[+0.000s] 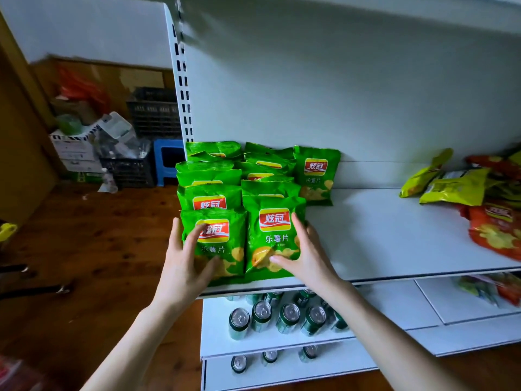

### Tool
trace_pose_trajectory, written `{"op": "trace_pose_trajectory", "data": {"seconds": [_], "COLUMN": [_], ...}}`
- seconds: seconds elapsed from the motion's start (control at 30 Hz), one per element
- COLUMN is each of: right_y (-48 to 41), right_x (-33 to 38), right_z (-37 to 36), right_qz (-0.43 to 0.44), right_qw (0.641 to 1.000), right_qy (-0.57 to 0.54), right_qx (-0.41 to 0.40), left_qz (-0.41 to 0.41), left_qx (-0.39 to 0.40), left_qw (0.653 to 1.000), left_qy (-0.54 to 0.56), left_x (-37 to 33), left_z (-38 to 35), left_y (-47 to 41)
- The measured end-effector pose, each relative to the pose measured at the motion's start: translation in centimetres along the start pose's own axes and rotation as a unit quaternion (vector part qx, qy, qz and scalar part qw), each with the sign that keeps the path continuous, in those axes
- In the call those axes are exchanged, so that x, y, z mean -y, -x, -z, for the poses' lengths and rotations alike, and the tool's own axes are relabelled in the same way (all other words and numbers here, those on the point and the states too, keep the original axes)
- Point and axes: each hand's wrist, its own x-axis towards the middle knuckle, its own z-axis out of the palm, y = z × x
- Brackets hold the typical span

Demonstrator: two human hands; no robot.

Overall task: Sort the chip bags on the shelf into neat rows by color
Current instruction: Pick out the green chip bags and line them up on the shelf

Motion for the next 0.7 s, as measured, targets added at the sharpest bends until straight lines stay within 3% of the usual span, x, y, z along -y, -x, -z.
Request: {"op": "trace_pose_trajectory", "data": {"seconds": [0.13,0.3,0.5,0.7], "right_y": [0.7,0.5,-1.2,2.6], "right_x": [-0.1,-1.9,-9.0,-18.9], "right_z": [0.9,4.6,13.6,26.7], "right_qz": [0.007,0.059,0.023,-0.035], "right_qw": [1.000,0.996,0.984,0.967], "right_qy": [-0.022,0.004,0.088,0.133], "right_qx": [0.010,-0.061,-0.152,-0.214], "left_qz": [-0.013,-0.135,-0.322,-0.388], "left_qx": [-0.034,-0.078,-0.005,0.050], "left_qw": [0.998,0.979,0.939,0.918], "left_qy": [-0.051,-0.135,-0.121,-0.065], "left_x": [-0.3,-4.2,-13.3,-24.2], "left_z": [0.1,-1.0,-8.1,-19.8], "left_y": [0.3,-0.5,-1.1,-0.2]}}
